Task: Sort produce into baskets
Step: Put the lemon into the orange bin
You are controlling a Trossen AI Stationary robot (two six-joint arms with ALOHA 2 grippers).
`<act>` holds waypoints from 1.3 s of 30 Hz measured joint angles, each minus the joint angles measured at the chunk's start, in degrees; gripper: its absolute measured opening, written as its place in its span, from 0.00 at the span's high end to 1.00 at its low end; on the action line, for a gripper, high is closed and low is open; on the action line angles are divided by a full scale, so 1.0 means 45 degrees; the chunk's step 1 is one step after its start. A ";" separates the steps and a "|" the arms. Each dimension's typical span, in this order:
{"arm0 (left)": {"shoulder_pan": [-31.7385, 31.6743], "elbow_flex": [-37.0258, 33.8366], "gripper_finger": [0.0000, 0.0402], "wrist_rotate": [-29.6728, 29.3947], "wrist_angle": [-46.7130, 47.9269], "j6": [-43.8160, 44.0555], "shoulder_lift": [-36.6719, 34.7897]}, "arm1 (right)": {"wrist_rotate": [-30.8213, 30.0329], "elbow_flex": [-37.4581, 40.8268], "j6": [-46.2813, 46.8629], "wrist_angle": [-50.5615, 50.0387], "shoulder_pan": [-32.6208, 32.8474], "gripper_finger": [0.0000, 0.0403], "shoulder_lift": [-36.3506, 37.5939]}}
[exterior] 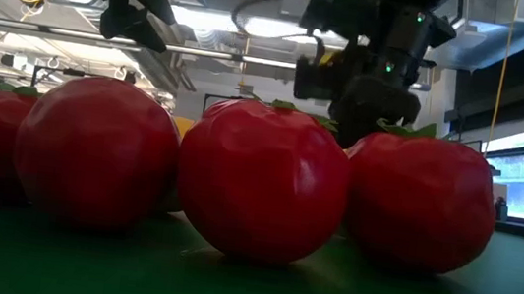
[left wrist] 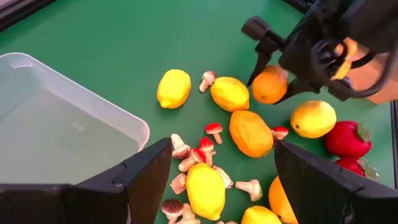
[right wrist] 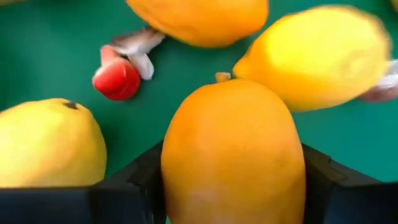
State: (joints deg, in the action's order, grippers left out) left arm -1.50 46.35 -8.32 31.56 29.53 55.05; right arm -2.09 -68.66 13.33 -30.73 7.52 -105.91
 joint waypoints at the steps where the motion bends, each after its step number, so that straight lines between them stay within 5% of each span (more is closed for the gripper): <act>1: 0.0000 -0.0002 0.31 0.0000 0.0000 0.0009 0.0000 | -0.0073 0.0000 -0.0022 -0.0037 0.0003 0.42 0.0124; 14: 0.0000 -0.0003 0.31 0.0000 0.0182 0.0129 0.0000 | -0.0298 -0.0005 0.0223 -0.2559 0.0014 0.44 0.1482; 24: 0.0000 0.0000 0.31 -0.0003 0.0182 0.0067 0.0000 | -0.0292 -0.0010 0.1385 -0.4907 0.1520 0.45 0.2437; 39: 0.0000 -0.0004 0.31 -0.0005 0.0182 0.0090 0.0000 | 0.0500 -0.0024 0.9366 -0.8525 0.6853 0.44 0.5149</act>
State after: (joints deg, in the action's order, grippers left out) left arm -1.50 46.33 -8.34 32.38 29.93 55.05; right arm 0.16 -68.77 55.48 -69.09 38.36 -82.74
